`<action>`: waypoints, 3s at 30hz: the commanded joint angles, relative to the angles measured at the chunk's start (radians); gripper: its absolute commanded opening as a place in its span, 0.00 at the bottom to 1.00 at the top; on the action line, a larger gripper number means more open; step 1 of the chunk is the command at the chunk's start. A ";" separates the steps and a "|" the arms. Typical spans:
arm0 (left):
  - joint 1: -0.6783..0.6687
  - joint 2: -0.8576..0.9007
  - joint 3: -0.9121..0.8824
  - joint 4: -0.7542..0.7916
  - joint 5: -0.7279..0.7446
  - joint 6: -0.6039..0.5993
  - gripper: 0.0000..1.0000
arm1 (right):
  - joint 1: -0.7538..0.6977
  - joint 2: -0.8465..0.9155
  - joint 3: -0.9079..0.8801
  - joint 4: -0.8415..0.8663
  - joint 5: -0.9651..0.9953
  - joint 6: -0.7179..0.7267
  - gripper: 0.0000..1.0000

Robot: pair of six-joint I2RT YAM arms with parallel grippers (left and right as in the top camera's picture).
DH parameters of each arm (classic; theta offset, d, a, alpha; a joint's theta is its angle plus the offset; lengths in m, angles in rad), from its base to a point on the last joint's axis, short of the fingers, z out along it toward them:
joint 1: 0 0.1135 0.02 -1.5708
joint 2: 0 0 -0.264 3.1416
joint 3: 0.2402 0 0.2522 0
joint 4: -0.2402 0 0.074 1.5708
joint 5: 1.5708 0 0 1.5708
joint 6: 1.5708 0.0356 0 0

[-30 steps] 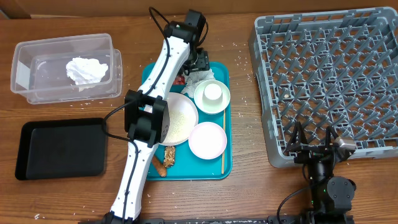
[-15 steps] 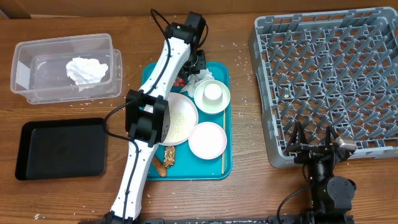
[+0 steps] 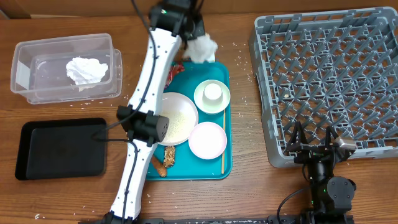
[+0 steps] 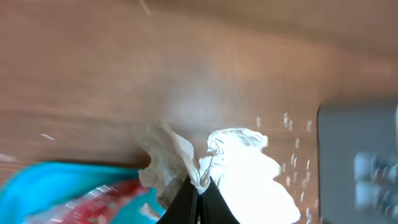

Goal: Sort waste into correct bins and load items into the dishwasher

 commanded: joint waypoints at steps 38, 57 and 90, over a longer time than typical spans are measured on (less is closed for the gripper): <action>0.477 -0.081 -0.053 -0.326 0.080 -0.228 0.87 | -0.001 -0.010 -0.010 0.006 0.005 -0.002 1.00; 0.058 -0.065 -0.037 -0.326 -0.074 0.101 0.97 | -0.001 -0.010 -0.010 0.006 0.005 -0.002 1.00; 0.058 -0.043 -0.616 -0.068 -0.144 0.217 0.34 | -0.001 -0.010 -0.010 0.006 0.005 -0.002 1.00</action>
